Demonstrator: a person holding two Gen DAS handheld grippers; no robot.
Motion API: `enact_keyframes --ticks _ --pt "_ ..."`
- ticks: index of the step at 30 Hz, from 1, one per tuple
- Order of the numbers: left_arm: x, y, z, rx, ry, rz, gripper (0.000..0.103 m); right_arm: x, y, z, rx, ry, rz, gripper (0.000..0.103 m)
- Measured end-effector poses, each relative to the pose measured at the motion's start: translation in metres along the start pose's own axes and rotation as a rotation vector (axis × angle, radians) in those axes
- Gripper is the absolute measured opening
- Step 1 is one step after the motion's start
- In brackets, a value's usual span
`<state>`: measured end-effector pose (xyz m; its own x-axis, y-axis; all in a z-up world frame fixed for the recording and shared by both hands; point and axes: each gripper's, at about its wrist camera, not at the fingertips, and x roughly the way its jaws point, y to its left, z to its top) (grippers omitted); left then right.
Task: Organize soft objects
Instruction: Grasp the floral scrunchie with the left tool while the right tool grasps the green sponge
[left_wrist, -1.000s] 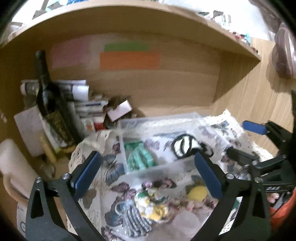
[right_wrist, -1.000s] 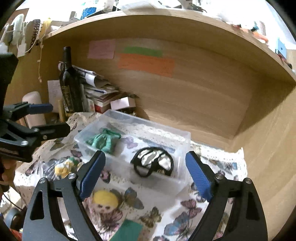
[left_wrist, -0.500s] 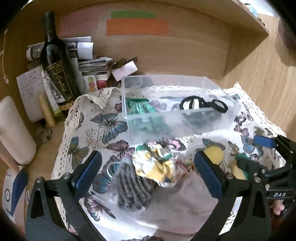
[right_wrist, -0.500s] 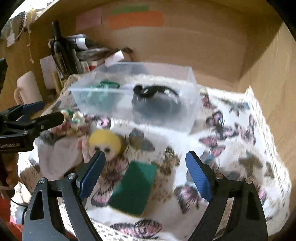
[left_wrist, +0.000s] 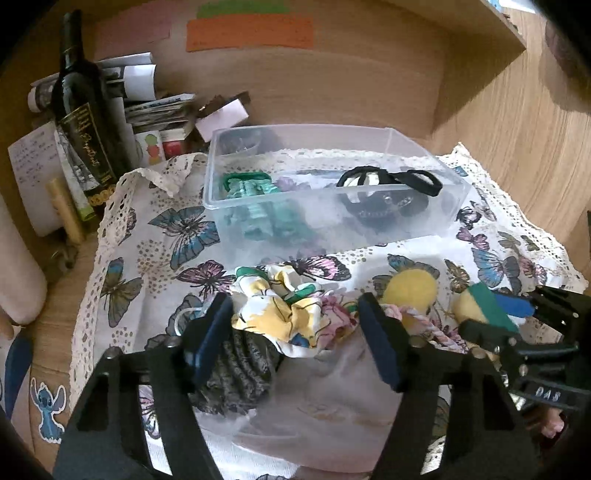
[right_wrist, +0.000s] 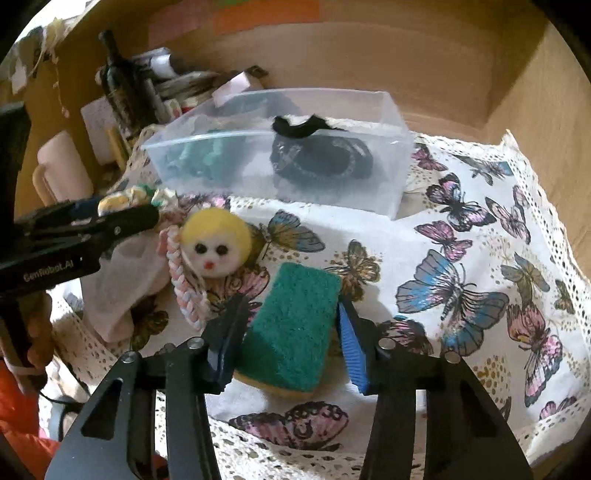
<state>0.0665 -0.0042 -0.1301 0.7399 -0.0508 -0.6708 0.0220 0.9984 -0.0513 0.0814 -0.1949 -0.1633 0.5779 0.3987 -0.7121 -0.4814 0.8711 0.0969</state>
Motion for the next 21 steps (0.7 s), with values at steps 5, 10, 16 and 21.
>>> enact_keyframes --ticks 5,10,16,21 --pt "-0.002 -0.001 0.0 0.014 -0.004 -0.037 0.035 -0.006 -0.004 0.004 0.012 -0.034 -0.032 0.039" --pt "-0.003 0.001 -0.001 0.01 -0.001 -0.062 0.018 -0.013 -0.006 0.012 0.007 -0.073 -0.043 0.039" --pt "-0.021 0.003 0.006 0.009 -0.061 -0.051 0.016 -0.017 -0.009 0.028 0.026 -0.12 -0.041 0.039" --pt "-0.039 0.003 0.017 0.016 -0.125 -0.015 0.015 -0.026 -0.006 0.046 0.007 -0.176 -0.044 0.039"
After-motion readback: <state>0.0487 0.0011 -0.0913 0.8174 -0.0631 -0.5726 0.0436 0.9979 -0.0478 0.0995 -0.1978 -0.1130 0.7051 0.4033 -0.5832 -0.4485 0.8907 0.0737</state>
